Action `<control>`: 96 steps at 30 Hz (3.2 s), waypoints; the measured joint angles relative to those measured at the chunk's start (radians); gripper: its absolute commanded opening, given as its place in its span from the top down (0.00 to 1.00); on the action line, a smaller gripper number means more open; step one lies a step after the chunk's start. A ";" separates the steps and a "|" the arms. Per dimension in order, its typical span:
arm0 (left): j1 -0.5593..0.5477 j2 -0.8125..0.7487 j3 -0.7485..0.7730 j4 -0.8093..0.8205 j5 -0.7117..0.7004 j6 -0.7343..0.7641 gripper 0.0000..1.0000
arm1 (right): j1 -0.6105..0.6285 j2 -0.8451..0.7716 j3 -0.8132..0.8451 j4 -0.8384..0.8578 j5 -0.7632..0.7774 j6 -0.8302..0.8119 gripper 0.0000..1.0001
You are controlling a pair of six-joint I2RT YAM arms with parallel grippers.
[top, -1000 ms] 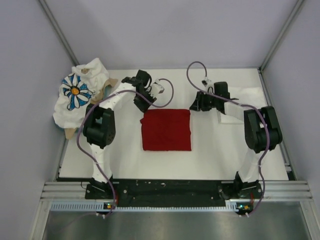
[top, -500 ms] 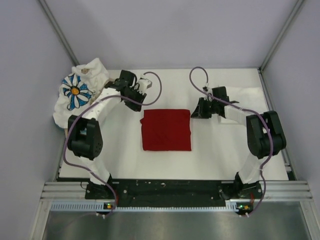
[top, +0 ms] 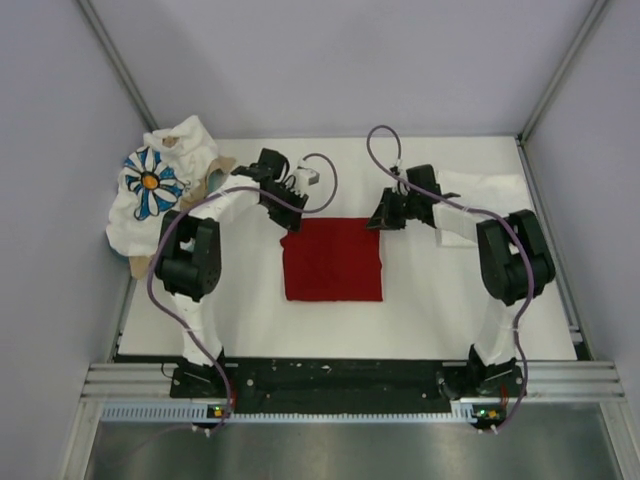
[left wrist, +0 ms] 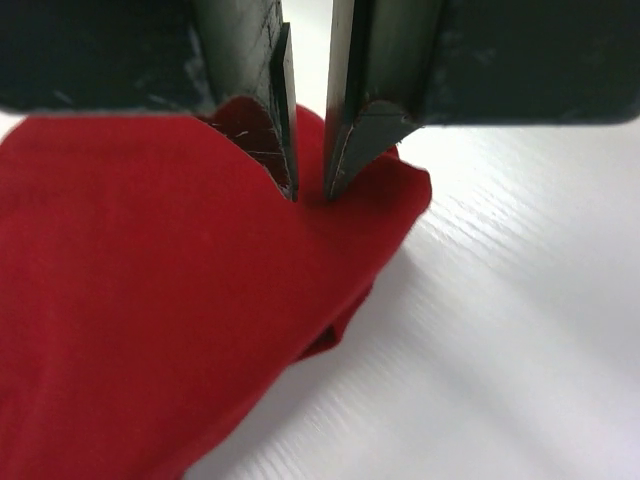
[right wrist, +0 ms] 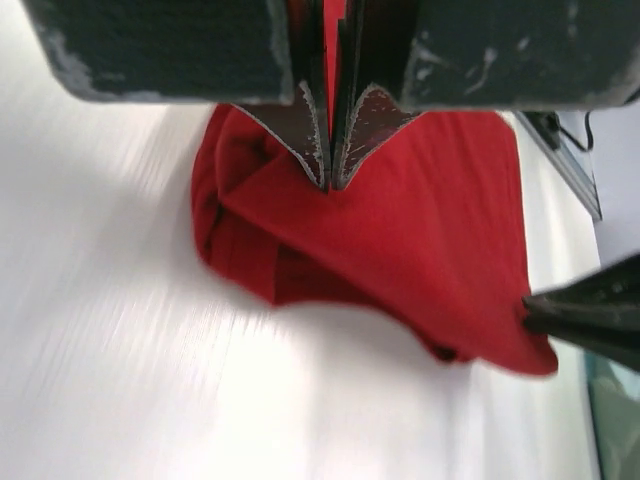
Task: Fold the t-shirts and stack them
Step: Fold the long partially folded tshirt into a neat square, then put the neatly folded tshirt into the corner of the board with the right arm
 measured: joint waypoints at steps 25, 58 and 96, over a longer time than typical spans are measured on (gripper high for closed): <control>0.027 -0.031 0.102 -0.034 -0.237 0.024 0.50 | -0.085 -0.003 0.098 -0.152 0.116 -0.058 0.46; 0.124 0.184 0.014 0.020 0.342 -0.331 1.00 | -0.047 0.179 -0.037 0.160 -0.137 0.188 1.00; 0.300 -0.095 0.008 -0.200 0.082 0.033 0.01 | -0.125 0.104 0.492 -0.684 0.272 -0.509 1.00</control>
